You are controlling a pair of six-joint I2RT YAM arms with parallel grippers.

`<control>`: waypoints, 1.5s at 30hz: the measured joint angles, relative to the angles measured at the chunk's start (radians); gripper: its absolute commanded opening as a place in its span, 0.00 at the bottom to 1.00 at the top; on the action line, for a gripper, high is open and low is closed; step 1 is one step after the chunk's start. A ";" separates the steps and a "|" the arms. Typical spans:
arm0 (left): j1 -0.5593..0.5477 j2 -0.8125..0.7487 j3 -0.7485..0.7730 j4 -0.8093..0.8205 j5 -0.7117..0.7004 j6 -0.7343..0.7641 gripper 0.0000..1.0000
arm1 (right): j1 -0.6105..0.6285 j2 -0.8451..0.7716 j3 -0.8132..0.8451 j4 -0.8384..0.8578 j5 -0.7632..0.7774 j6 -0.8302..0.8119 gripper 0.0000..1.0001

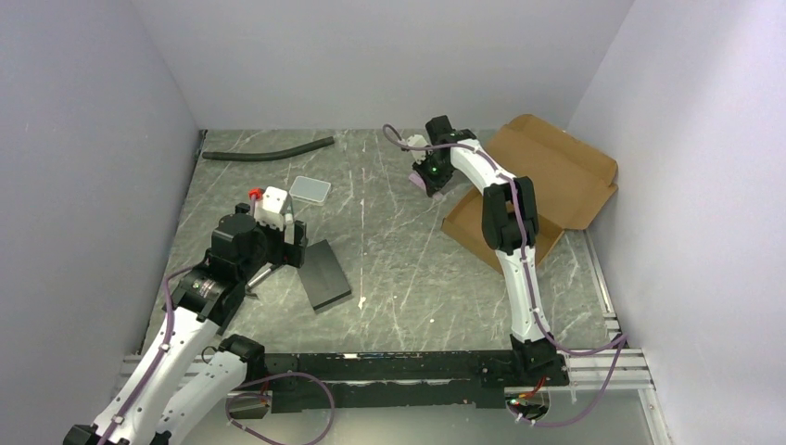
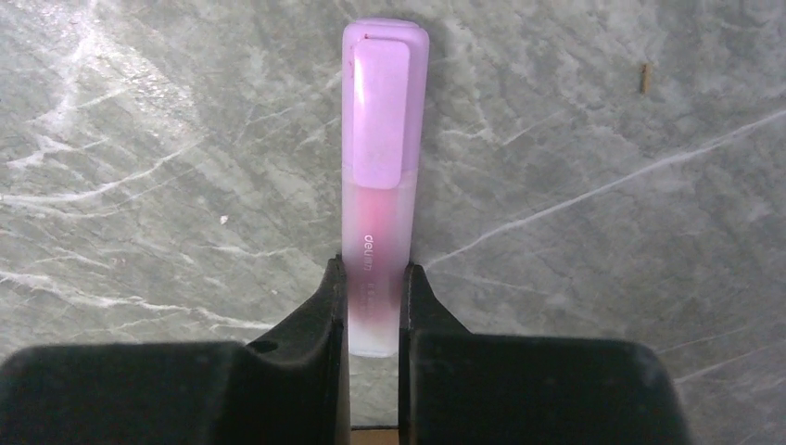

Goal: Fold the paper box

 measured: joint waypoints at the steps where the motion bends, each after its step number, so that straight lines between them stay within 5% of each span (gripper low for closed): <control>1: 0.000 0.000 0.000 0.000 0.000 0.000 0.99 | 0.004 -0.006 -0.011 0.009 0.006 0.000 0.00; 10: 0.002 -0.003 0.000 0.000 0.000 0.000 0.99 | 0.069 -0.161 -0.219 0.029 -0.115 0.003 0.00; 21: 0.012 -0.004 0.000 0.000 0.000 0.000 1.00 | 0.076 -0.757 -0.716 0.178 -0.401 -0.053 0.00; 24: 0.014 -0.004 0.000 0.000 0.000 0.000 0.99 | 0.018 -0.888 -0.877 0.233 -0.470 -0.061 0.00; 31: 0.021 -0.002 0.000 0.000 0.002 0.000 0.99 | -0.338 -1.073 -1.105 0.378 -0.612 0.006 0.00; 45: 0.023 0.003 0.000 0.000 0.003 0.000 1.00 | -0.467 -1.103 -1.169 0.524 -0.499 0.082 0.00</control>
